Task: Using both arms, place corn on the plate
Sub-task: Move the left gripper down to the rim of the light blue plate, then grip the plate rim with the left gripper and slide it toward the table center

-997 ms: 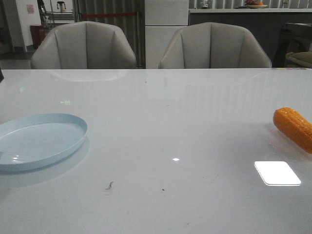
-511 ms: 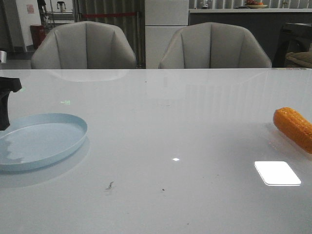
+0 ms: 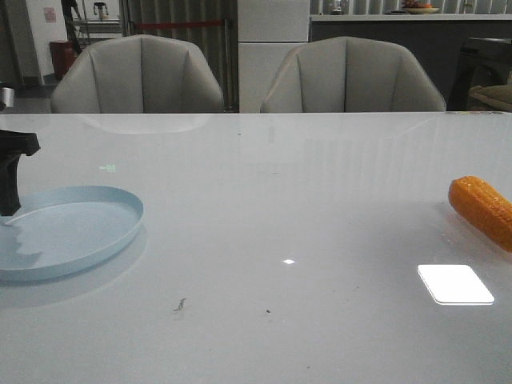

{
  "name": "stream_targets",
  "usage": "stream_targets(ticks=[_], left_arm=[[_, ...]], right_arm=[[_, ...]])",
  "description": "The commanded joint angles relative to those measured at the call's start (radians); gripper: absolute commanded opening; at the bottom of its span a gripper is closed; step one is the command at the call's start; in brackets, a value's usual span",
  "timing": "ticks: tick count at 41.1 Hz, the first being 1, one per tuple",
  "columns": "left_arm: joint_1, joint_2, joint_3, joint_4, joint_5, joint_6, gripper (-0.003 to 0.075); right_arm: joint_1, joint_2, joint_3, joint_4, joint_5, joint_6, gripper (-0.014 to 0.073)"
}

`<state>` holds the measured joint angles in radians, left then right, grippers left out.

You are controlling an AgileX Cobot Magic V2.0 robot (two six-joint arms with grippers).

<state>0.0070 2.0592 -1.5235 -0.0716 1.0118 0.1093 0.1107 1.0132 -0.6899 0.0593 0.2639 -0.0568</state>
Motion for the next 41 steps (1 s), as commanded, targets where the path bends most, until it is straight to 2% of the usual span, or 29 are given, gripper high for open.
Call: stream_targets(ticks=[1,11,14,16,21,23,26,35,41], left_arm=[[0.002,-0.029,-0.029,-0.016,-0.005,-0.004,0.0441],[0.002,-0.003,-0.029,-0.020,0.013,-0.004,0.0440],[0.002,-0.003,-0.029,-0.022,0.011,-0.004,0.0405],[0.002,-0.003,-0.029,-0.022,0.011,-0.004,0.0349],[0.002,-0.003,-0.029,-0.022,0.011,-0.004,0.0135],[0.002,-0.003,-0.029,-0.022,0.011,-0.004,0.0078],[0.002,-0.003,-0.029,-0.022,0.015,-0.004,0.0106],[0.002,-0.007,-0.038,-0.022,0.046,-0.004,0.0089],[0.002,-0.007,-0.101,-0.022,0.113,-0.004,0.0089]], right_arm=[[-0.004,-0.010,-0.037,-0.001,-0.068,0.002,0.0535],[-0.004,-0.010,-0.037,-0.001,-0.068,0.002,0.0535],[-0.004,-0.010,-0.037,-0.001,-0.068,0.002,0.0535],[-0.004,-0.010,-0.037,-0.001,-0.068,0.002,0.0535],[-0.004,-0.010,-0.037,-0.001,-0.068,0.002,0.0535],[-0.004,-0.010,-0.037,-0.001,-0.068,0.002,0.0535],[-0.004,-0.010,-0.037,-0.001,-0.068,0.002,0.0535],[-0.004,-0.010,-0.037,-0.001,-0.067,0.002,0.0535],[-0.004,-0.010,-0.037,-0.001,-0.067,0.002,0.0535]])
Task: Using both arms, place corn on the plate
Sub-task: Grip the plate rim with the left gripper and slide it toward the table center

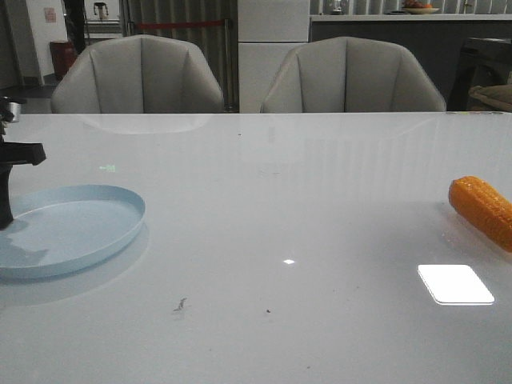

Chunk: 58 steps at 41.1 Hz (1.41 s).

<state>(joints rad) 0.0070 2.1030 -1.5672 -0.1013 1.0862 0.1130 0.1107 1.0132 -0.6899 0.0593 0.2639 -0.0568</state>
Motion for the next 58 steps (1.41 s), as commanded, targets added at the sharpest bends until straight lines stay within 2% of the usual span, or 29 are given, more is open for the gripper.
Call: stream_targets(ticks=[1,10,23,31,41,50,58], left_arm=[[0.002,-0.051,-0.071,0.008,0.050,-0.007,0.0089],[0.002,-0.051,-0.226,-0.031,0.146,-0.007,0.0089],[-0.018,-0.053,-0.380,-0.275,0.176,-0.007,0.0089],[-0.118,-0.053,-0.392,-0.294,0.174,-0.007,0.0089],[-0.298,-0.045,-0.392,-0.294,0.105,-0.007,0.0089],[-0.375,0.027,-0.392,-0.292,0.105,-0.037,0.0089],[-0.388,0.072,-0.390,-0.228,0.126,-0.079,0.0089]], right_arm=[[-0.004,-0.010,-0.037,-0.001,-0.067,0.002,0.0535],[-0.004,-0.010,-0.037,-0.001,-0.067,0.002,0.0535],[-0.004,-0.010,-0.037,-0.001,-0.067,0.002,0.0531],[-0.004,-0.010,-0.037,-0.001,-0.067,0.002,0.0530],[-0.004,-0.010,-0.037,-0.001,-0.067,0.002,0.0530],[-0.004,-0.010,-0.037,-0.001,-0.067,0.002,0.0530],[-0.004,-0.010,-0.037,-0.001,-0.045,0.002,0.0531]])
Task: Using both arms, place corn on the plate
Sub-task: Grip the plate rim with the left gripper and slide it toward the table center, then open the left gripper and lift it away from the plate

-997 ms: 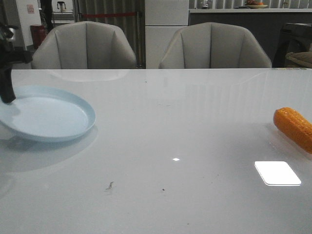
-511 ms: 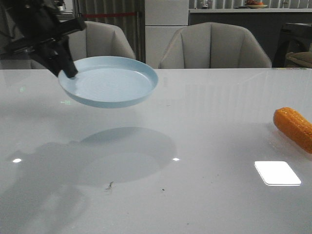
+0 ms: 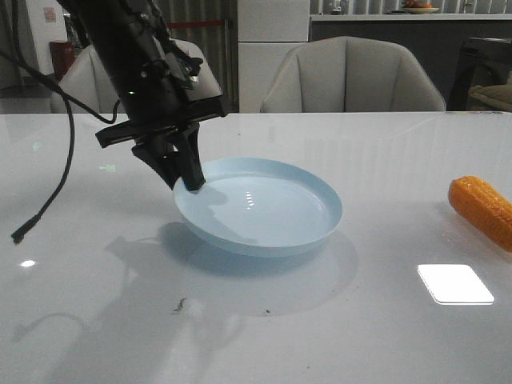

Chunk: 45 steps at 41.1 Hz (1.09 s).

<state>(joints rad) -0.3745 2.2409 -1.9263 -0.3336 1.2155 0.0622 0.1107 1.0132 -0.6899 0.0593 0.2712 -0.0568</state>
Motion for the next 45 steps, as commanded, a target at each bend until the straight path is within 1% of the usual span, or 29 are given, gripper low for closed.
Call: stream_targets(ticks=[1,10,13,16,23,25,32,36,41,45], left_arm=[[-0.006,-0.066,-0.031,0.019,-0.005,-0.033,0.0089],[-0.006,-0.050,-0.031,0.034,0.008,-0.004,0.0090],[-0.006,-0.036,-0.031,0.034,0.030,-0.001,0.0110],[-0.006,-0.025,-0.031,0.030,0.047,0.012,0.0165],[-0.014,-0.015,-0.031,0.023,0.043,0.018,0.0353],[-0.014,-0.015,-0.035,0.023,0.043,0.019,0.0378],[-0.012,-0.015,-0.061,0.025,0.047,0.019,0.0351],[-0.010,-0.015,-0.109,0.036,0.047,0.019,0.0330],[-0.010,-0.015,-0.236,0.072,0.039,0.019,0.0306],[-0.010,-0.020,-0.347,0.150,0.043,0.019,0.0278]], right_arm=[[-0.004,-0.010,-0.037,-0.001,-0.050,0.002,0.0531],[-0.004,-0.010,-0.037,-0.001,-0.047,0.002,0.0531],[-0.004,-0.010,-0.037,-0.001,-0.047,0.002,0.0531],[-0.004,-0.010,-0.037,-0.001,-0.047,0.002,0.0531],[-0.004,-0.010,-0.037,-0.001,-0.046,0.002,0.0531],[-0.004,-0.010,-0.037,-0.001,-0.046,0.002,0.0531],[-0.004,-0.010,-0.037,-0.001,-0.039,0.002,0.0531],[-0.004,-0.010,-0.037,-0.001,-0.029,0.002,0.0531],[-0.004,-0.010,-0.037,-0.001,-0.028,0.002,0.0531],[-0.004,-0.010,-0.037,-0.001,-0.027,0.002,0.0531]])
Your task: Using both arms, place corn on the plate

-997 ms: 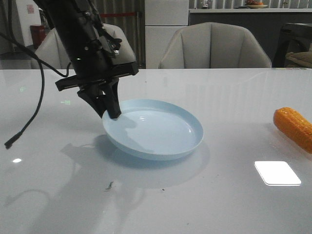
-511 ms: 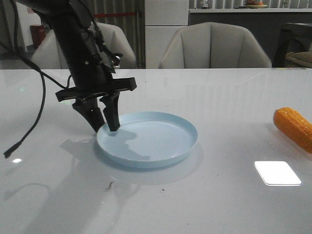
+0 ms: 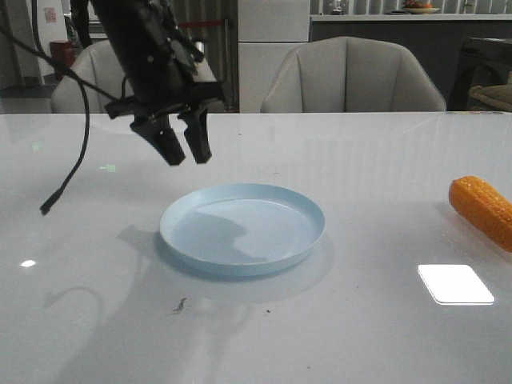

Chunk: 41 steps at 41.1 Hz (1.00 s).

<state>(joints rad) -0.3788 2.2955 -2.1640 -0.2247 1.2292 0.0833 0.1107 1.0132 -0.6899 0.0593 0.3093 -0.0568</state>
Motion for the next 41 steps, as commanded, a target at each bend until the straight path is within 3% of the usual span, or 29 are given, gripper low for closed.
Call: stream_targets(ticks=[1,9,22,41], left_arm=[[-0.006,-0.081,-0.143,0.066,0.030,-0.002,0.0271],[0.022,-0.148,-0.284,0.199,0.032,-0.011,0.0202],[0.104,-0.295,-0.289,0.345,0.012,-0.050,0.0090],[0.230,-0.410,-0.285,0.441,0.031,-0.083,0.0088]], right_arm=[[-0.004,-0.010,-0.037,-0.001,-0.064,0.002,0.0531],[-0.004,-0.010,-0.037,-0.001,-0.063,0.002,0.0531],[-0.004,-0.010,-0.037,-0.001,0.014,0.002,0.0531],[-0.004,-0.010,-0.037,-0.001,0.015,0.002,0.0531]])
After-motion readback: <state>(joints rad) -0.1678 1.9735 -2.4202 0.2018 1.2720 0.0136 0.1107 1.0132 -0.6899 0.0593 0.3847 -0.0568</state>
